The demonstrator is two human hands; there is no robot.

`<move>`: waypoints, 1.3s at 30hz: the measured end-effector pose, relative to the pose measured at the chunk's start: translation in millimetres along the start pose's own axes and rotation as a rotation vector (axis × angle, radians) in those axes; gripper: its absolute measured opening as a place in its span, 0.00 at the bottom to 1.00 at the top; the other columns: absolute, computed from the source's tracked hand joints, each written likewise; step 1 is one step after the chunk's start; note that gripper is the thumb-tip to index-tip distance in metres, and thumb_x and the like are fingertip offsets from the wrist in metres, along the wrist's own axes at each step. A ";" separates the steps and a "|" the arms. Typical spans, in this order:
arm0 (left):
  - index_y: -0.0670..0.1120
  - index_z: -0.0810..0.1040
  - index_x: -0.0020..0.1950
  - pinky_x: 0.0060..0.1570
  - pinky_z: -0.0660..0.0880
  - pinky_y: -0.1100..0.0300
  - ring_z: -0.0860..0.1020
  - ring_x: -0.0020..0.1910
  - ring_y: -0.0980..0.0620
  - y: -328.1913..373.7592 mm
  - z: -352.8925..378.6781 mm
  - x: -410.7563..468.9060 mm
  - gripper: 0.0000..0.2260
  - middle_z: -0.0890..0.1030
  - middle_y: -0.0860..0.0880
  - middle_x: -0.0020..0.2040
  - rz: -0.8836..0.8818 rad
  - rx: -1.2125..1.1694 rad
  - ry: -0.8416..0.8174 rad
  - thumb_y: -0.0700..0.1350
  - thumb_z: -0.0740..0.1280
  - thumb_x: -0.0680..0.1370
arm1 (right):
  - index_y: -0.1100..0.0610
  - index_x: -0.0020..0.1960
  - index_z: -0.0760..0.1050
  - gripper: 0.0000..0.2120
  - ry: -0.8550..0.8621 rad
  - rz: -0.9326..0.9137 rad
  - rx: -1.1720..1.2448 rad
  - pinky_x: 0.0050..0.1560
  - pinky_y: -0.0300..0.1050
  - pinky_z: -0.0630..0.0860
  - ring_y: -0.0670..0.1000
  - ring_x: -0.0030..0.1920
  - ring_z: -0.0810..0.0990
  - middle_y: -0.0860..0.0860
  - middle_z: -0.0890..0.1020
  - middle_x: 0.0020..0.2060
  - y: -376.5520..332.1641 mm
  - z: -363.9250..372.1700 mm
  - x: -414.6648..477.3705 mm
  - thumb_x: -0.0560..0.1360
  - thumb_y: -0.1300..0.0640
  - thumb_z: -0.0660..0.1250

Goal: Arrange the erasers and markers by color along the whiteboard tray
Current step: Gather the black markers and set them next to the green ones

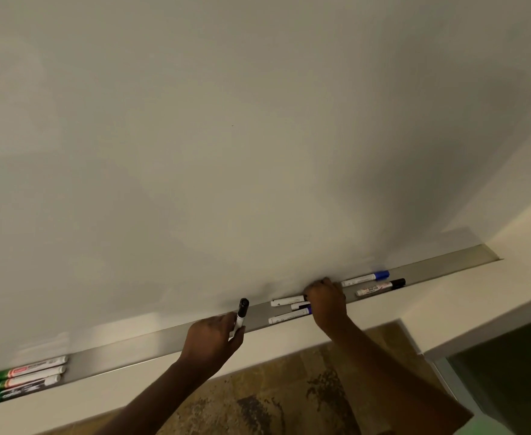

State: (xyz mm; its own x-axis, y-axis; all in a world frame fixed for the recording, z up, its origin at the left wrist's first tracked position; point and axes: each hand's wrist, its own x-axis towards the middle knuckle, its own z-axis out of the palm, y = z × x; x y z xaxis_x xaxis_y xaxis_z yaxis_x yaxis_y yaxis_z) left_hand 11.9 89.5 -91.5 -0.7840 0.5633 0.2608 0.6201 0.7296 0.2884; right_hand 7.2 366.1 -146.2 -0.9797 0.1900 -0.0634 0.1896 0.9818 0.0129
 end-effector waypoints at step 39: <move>0.46 0.71 0.41 0.22 0.59 0.61 0.69 0.21 0.50 18.6 5.6 29.2 0.07 0.74 0.51 0.27 0.072 0.044 0.023 0.42 0.69 0.71 | 0.59 0.41 0.82 0.07 0.199 -0.729 0.171 0.31 0.41 0.75 0.51 0.37 0.77 0.52 0.79 0.33 9.4 -58.7 -23.5 0.66 0.58 0.76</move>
State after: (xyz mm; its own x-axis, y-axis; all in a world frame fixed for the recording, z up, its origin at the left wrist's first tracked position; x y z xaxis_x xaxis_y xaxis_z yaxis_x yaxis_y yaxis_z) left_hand 0.4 121.6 -83.7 -0.7365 0.6058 0.3008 0.6724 0.7043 0.2279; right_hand 28.2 370.9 -86.0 -0.8506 -0.4924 0.1842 -0.5165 0.8480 -0.1184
